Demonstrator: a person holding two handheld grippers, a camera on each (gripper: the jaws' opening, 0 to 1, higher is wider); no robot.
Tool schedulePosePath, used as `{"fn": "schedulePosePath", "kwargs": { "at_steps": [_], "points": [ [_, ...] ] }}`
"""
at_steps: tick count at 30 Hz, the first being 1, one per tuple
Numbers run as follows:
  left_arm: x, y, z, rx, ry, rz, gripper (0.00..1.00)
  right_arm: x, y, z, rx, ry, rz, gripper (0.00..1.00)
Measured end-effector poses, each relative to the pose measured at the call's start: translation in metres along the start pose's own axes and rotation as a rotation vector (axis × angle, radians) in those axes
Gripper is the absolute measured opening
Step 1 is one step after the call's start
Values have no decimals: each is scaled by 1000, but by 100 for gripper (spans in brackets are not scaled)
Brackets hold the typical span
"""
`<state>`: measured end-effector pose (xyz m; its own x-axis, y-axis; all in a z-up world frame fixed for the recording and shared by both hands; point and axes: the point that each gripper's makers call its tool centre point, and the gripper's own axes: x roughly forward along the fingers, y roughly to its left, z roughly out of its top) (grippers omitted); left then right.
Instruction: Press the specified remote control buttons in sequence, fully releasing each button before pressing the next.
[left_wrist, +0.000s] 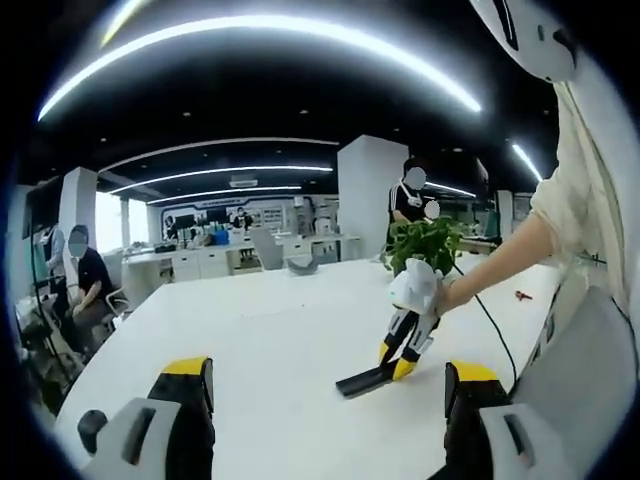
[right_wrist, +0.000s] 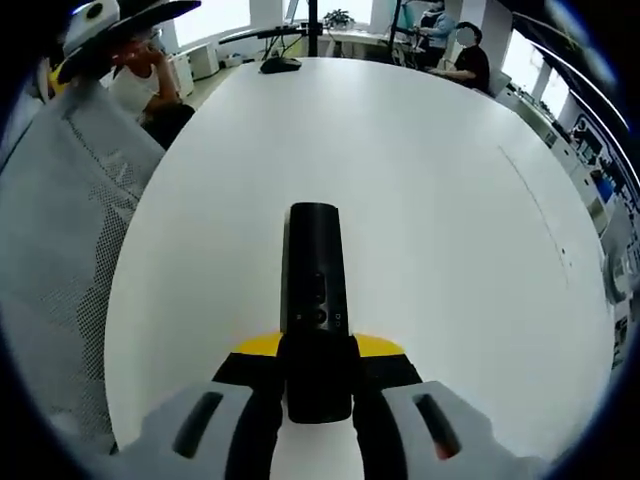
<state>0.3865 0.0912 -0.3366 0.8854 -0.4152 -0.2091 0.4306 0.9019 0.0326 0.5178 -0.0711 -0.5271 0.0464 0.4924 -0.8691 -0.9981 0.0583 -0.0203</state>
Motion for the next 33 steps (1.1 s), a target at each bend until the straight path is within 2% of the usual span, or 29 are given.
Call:
{"fn": "schedulePosePath", "kwargs": {
  "at_steps": [4,7,11,12,15,19,22,27,30,31,33],
  "points": [
    [0,-1,-1,13,8,-3,100,-1,1,1,23,-29,-34,26],
    [0,0,0,13,2,-3,100,-1,6,2,46,-48,-45,37],
    [0,-2,1,8,1,-13,100,-4,10,1,60,-65,-58,41],
    [1,-2,1,10,2,-13,100,-5,10,1,81,-73,-70,46],
    [0,-2,0,9,3,-15,100,-10,14,8,189,-162,-92,54],
    [0,-2,0,7,2,-16,100,-17,15,12,280,-243,-170,76],
    [1,-2,-4,8,2,-18,100,-22,22,14,331,-293,-205,87],
    [1,-3,-5,12,2,-19,100,-35,33,17,405,-345,-241,100],
    [1,-3,-4,10,1,-20,100,-45,37,20,459,-391,-275,100],
    [1,-4,-1,11,2,-21,100,-50,38,23,477,-424,-283,100],
    [1,-3,1,17,2,-18,100,-56,42,23,523,-441,-281,100]
  ]
}}
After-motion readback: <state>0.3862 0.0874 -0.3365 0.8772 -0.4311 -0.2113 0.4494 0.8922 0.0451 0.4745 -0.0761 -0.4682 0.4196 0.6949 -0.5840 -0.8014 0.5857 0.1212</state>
